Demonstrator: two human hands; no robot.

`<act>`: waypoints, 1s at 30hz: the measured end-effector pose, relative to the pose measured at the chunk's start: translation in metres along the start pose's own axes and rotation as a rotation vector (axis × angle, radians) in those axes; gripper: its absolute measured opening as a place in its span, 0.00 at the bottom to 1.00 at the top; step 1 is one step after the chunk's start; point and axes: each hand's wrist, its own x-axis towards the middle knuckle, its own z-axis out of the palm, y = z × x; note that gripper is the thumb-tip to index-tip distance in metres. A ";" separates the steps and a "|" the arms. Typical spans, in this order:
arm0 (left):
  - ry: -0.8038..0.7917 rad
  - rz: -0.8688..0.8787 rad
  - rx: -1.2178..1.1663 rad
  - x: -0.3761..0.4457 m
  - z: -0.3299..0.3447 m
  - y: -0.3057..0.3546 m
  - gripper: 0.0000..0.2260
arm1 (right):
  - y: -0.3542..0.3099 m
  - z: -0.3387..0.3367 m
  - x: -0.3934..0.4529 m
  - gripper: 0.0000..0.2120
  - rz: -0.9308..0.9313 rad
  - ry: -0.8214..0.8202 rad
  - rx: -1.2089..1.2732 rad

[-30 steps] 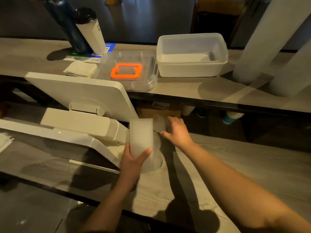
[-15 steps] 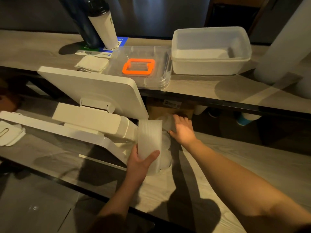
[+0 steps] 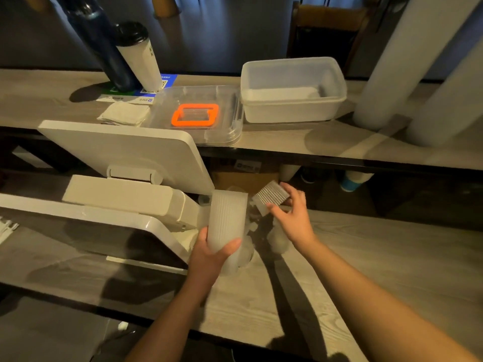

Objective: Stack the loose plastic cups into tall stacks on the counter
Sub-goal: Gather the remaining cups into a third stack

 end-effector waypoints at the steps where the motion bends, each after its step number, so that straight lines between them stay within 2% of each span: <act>1: -0.010 0.024 0.024 0.001 0.001 0.001 0.44 | -0.002 -0.006 -0.006 0.31 0.032 0.017 0.070; 4: -0.042 0.069 0.029 0.000 0.005 0.002 0.41 | -0.003 -0.021 -0.021 0.31 0.094 0.091 0.260; 10: -0.135 0.089 0.092 -0.002 0.011 -0.002 0.36 | -0.003 -0.046 -0.031 0.17 0.182 0.183 0.515; 13: -0.199 0.082 0.196 0.001 0.014 -0.002 0.37 | -0.009 -0.057 -0.031 0.19 0.173 0.173 0.588; 17: -0.240 0.134 0.295 -0.002 0.020 0.005 0.41 | -0.021 -0.063 -0.028 0.18 0.089 0.129 0.410; 24: -0.242 0.190 0.346 -0.001 0.023 0.016 0.40 | -0.037 -0.065 -0.023 0.17 -0.040 -0.036 0.089; 30: -0.262 0.215 0.350 -0.001 0.022 0.014 0.40 | -0.038 -0.065 -0.026 0.16 -0.056 -0.144 -0.024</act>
